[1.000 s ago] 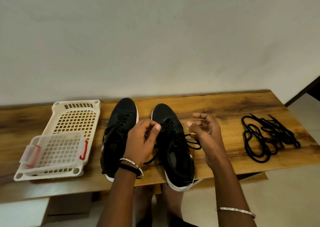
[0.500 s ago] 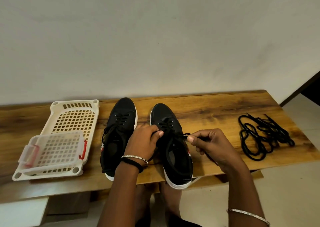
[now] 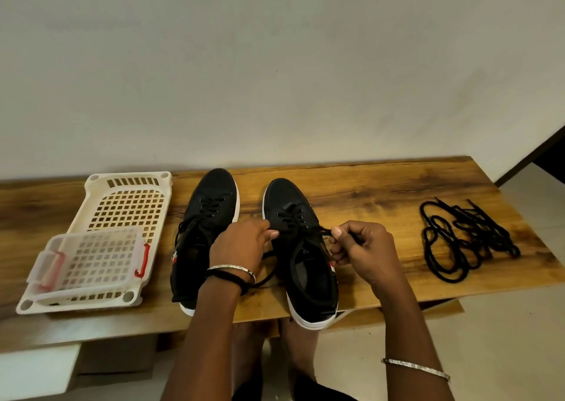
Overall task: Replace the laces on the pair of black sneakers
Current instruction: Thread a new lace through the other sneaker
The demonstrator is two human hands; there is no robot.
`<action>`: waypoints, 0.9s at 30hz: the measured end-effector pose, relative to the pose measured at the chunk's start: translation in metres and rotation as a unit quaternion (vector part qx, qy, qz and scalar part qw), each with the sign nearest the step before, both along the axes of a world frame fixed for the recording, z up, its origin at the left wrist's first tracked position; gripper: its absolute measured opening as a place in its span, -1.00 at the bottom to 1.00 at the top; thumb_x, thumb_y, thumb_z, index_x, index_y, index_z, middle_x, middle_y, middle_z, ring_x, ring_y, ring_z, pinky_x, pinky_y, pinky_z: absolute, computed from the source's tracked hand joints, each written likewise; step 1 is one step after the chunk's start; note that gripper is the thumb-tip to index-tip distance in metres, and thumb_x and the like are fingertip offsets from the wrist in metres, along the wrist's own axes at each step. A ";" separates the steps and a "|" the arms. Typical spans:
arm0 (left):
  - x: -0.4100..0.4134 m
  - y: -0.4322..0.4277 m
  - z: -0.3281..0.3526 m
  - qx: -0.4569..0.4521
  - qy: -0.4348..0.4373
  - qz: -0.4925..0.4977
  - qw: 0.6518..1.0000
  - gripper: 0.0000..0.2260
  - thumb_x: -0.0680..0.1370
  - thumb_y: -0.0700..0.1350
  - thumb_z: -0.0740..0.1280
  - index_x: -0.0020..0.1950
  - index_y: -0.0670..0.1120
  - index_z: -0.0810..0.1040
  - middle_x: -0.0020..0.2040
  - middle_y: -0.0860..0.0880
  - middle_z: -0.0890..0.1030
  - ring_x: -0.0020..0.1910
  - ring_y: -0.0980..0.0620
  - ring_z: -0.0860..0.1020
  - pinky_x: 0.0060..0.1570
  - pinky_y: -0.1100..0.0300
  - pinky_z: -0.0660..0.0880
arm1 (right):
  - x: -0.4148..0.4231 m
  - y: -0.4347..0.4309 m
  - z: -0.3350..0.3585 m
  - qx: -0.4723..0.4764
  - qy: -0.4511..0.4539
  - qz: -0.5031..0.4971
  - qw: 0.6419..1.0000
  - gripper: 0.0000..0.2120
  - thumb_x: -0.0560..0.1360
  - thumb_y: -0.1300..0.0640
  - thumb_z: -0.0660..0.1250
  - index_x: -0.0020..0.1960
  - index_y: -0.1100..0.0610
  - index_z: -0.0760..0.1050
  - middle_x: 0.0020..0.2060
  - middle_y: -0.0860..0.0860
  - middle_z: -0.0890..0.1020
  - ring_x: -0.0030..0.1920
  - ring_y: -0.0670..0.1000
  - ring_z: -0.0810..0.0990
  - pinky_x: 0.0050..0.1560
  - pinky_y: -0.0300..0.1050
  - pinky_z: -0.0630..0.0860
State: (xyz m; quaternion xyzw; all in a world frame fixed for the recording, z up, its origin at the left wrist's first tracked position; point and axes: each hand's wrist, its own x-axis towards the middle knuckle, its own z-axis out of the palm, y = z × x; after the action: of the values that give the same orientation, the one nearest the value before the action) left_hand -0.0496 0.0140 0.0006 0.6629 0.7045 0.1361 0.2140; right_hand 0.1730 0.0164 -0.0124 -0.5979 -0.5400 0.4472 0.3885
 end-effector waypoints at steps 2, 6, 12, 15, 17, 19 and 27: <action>-0.001 0.000 0.001 -0.018 -0.034 0.005 0.999 -0.76 0.66 0.01 0.21 0.00 -0.08 0.61 -0.26 0.06 0.57 -0.18 0.01 0.56 -0.16 0.08 0.49 | -0.001 0.001 -0.001 0.000 -0.003 -0.022 1.000 -0.77 0.59 0.21 0.38 -0.23 0.18 0.65 -0.40 0.09 0.67 -0.38 0.01 0.63 -0.25 -0.06 0.63; 0.000 -0.004 0.003 -0.016 -0.111 -0.010 0.994 -0.71 0.63 0.03 0.26 -0.18 -0.12 0.57 -0.25 0.02 0.62 -0.22 0.04 0.58 -0.05 -0.03 0.53 | -0.001 -0.001 0.004 -0.015 0.030 -0.017 0.999 -0.81 0.58 0.15 0.41 -0.19 0.19 0.66 -0.35 0.08 0.70 -0.31 0.01 0.68 -0.23 -0.11 0.60; 0.001 -0.005 0.001 -0.001 -0.102 -0.029 0.994 -0.77 0.56 0.12 0.35 -0.09 -0.04 0.60 -0.07 0.03 0.54 -0.09 0.06 0.53 0.00 0.02 0.52 | -0.002 -0.008 0.011 -0.018 0.076 -0.005 0.997 -0.86 0.48 0.15 0.52 0.01 0.13 0.64 -0.22 0.08 0.74 -0.19 0.01 0.73 -0.17 -0.13 0.64; 0.002 -0.005 0.001 0.028 -0.107 -0.018 0.994 -0.85 0.51 0.04 0.44 -0.03 -0.01 0.59 -0.03 0.06 0.50 -0.04 0.07 0.51 0.02 0.07 0.51 | 0.000 -0.009 0.013 -0.031 0.110 0.025 0.993 -0.80 0.47 0.11 0.53 0.08 0.08 0.66 -0.10 0.05 0.75 -0.03 0.00 0.73 -0.05 -0.10 0.63; 0.002 -0.005 -0.001 0.034 -0.100 -0.025 0.994 -0.85 0.49 0.00 0.47 -0.01 0.01 0.59 -0.07 0.07 0.51 -0.04 0.07 0.51 0.02 0.04 0.53 | 0.001 -0.010 0.013 -0.042 0.123 0.013 0.991 -0.87 0.55 0.06 0.44 0.06 0.06 0.68 -0.10 0.03 0.74 -0.02 -0.02 0.71 -0.05 -0.13 0.58; 0.001 -0.003 -0.004 0.038 -0.092 -0.031 0.995 -0.86 0.48 -0.02 0.48 -0.02 0.04 0.59 -0.12 0.11 0.52 -0.04 0.06 0.50 0.01 0.04 0.52 | 0.003 -0.007 0.010 -0.034 0.087 -0.005 0.996 -0.85 0.63 0.10 0.33 0.08 -0.01 0.68 -0.10 0.01 0.72 0.00 0.00 0.70 -0.04 -0.14 0.59; -0.007 0.000 -0.005 0.029 -0.102 -0.012 0.994 -0.79 0.55 0.11 0.38 -0.15 0.01 0.64 -0.21 0.09 0.61 -0.18 0.13 0.53 -0.18 0.21 0.41 | 0.004 -0.003 0.016 -0.067 0.065 0.071 0.993 -0.71 0.37 -0.11 0.58 -0.01 0.02 0.66 -0.19 0.10 0.63 -0.27 -0.03 0.58 -0.26 -0.18 0.49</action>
State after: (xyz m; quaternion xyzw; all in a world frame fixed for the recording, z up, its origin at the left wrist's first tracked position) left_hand -0.0567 0.0143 -0.0041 0.6602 0.6665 0.2207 0.2669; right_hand 0.1766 0.0135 0.0033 -0.5525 -0.5234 0.5470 0.3487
